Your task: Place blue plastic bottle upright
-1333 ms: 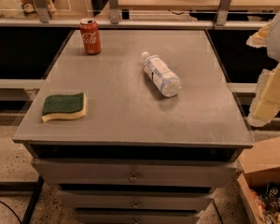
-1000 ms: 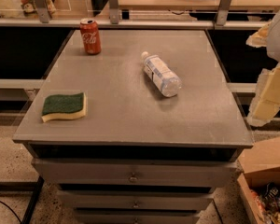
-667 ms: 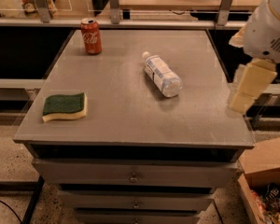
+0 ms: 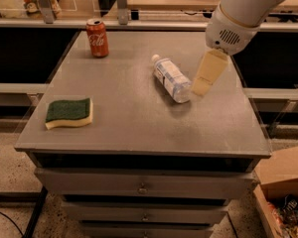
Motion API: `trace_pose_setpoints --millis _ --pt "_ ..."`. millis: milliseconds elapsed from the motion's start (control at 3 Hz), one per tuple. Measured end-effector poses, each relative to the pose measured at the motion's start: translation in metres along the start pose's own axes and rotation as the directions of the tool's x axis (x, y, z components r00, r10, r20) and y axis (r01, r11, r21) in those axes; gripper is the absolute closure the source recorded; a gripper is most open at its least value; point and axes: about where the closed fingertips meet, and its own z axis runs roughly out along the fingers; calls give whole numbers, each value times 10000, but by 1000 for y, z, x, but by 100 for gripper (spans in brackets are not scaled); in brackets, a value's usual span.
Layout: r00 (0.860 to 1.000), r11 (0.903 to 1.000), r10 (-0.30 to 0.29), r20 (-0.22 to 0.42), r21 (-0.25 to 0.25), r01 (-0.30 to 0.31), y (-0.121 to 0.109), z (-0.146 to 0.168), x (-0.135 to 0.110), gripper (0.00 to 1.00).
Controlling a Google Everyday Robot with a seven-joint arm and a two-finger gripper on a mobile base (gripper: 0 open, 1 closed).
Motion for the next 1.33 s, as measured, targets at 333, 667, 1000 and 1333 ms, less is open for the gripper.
trace_pose_setpoints --millis 333,667,1000,1333 --pt "9963 9968 795 320 -103 -792 -12 25 -41 0" --pt "9879 9888 1461 529 248 -1475 -26 45 -75 0" --pt "9807 9804 1854 624 564 -1890 -42 62 -94 0" --pt "9698 9674 2376 546 762 -2413 -60 83 -99 0"
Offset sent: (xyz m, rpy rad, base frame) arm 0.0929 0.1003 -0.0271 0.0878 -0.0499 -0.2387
